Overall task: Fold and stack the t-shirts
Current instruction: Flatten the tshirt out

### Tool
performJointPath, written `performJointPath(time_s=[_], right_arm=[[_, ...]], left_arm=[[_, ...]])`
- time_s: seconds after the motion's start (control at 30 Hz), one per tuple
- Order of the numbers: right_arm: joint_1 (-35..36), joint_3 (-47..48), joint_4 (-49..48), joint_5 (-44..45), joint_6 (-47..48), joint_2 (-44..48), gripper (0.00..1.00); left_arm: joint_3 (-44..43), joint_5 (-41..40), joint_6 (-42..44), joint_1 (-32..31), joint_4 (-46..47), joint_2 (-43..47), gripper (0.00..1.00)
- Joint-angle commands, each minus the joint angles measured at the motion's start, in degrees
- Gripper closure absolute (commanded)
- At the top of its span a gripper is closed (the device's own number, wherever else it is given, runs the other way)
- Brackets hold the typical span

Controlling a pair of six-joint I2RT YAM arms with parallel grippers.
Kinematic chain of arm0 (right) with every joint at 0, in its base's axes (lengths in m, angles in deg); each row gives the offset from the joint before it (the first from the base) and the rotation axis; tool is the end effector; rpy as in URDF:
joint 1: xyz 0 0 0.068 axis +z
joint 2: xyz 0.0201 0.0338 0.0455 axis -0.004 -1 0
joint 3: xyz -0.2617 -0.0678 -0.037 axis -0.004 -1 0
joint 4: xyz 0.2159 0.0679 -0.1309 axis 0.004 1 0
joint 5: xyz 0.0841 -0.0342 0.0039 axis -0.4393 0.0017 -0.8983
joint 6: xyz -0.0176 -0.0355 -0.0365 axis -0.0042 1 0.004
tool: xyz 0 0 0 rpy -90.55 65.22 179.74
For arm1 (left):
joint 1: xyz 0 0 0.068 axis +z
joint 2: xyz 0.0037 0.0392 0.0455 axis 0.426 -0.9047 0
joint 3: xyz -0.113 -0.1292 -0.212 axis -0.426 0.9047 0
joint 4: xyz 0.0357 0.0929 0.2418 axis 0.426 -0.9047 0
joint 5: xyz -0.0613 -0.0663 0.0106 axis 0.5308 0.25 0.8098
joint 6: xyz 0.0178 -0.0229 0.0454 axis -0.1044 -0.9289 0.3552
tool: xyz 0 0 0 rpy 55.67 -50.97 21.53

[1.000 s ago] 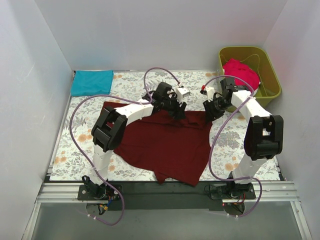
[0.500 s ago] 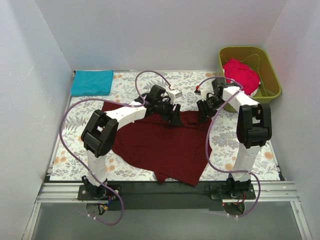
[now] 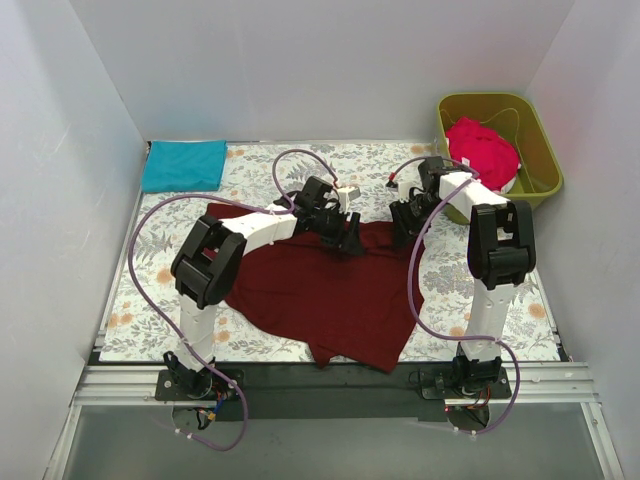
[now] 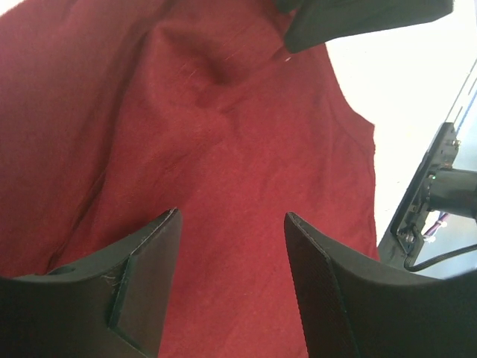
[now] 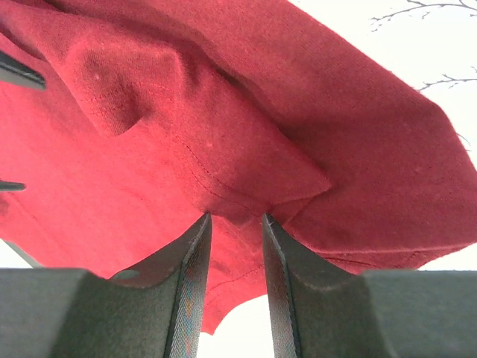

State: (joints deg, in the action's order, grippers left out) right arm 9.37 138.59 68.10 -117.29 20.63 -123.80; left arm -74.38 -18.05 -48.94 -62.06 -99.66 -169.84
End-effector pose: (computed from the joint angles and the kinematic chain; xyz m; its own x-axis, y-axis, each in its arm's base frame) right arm 0.3884 0.0793 0.1762 -0.8408 -0.4322 -0.3259 -0.5343 0.7593 0.3716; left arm 0.3370 -0.2777 0.1751 -0.9971 -0.0709 -0.0280 -0.0239 0.6396 -0.7684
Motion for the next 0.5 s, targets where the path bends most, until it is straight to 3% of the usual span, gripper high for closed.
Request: performJointPath(time_s=[0.0,0.23,0.47], right_arm=[[0.5,1.3,-0.8,-1.1,-1.2,-0.7,0.6],[0.6,1.5,-1.2,-0.8,-1.7,-1.2,0.67],[0.6,1.8,-1.3,-0.7,-1.8,-0.7,0.99]], left_arm=[[-1.9,-0.7,-0.2,0.1,-0.8,0.3,0.43],[-1.6,-2.2,0.1,-0.3,-1.3,-0.1,0.43],[-3.1,-3.8,2.1,-1.0,-3.3,-1.3,0.43]])
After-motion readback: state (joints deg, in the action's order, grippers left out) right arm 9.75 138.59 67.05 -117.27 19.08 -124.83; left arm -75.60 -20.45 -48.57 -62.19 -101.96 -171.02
